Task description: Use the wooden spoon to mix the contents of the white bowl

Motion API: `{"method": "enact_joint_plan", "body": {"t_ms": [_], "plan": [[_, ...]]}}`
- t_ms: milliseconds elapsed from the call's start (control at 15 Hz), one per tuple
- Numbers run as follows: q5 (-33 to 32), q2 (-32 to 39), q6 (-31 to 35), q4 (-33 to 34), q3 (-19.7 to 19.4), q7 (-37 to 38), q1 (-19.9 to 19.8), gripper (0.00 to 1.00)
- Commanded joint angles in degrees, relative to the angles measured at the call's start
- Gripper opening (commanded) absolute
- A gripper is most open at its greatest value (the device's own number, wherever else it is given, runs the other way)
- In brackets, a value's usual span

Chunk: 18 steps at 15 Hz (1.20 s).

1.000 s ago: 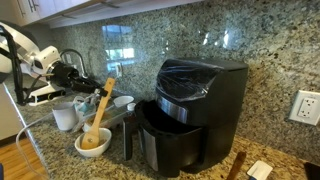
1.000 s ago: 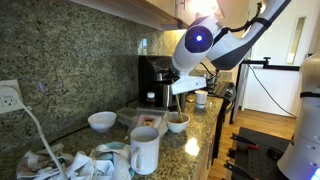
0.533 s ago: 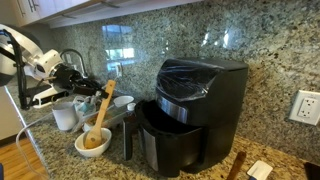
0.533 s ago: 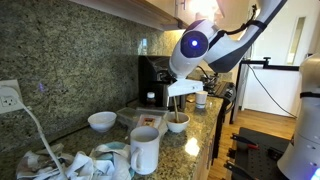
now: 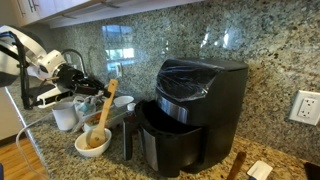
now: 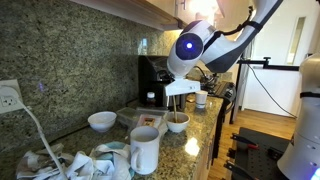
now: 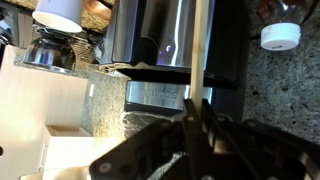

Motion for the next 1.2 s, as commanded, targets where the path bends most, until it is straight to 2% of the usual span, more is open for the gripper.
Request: {"method": "enact_joint_plan", "body": {"t_ms": [0,600,1133], "plan": [[-0.9,0.75,-2.63,0.86,0.1,0.35,0.54,0.05],[0.6,0.88,-0.28,0.71,-0.13,-3.82,0.94,0.05],[2.37,2.42,-1.15,2.58,0.26,1.97,1.42,0.05]]}}
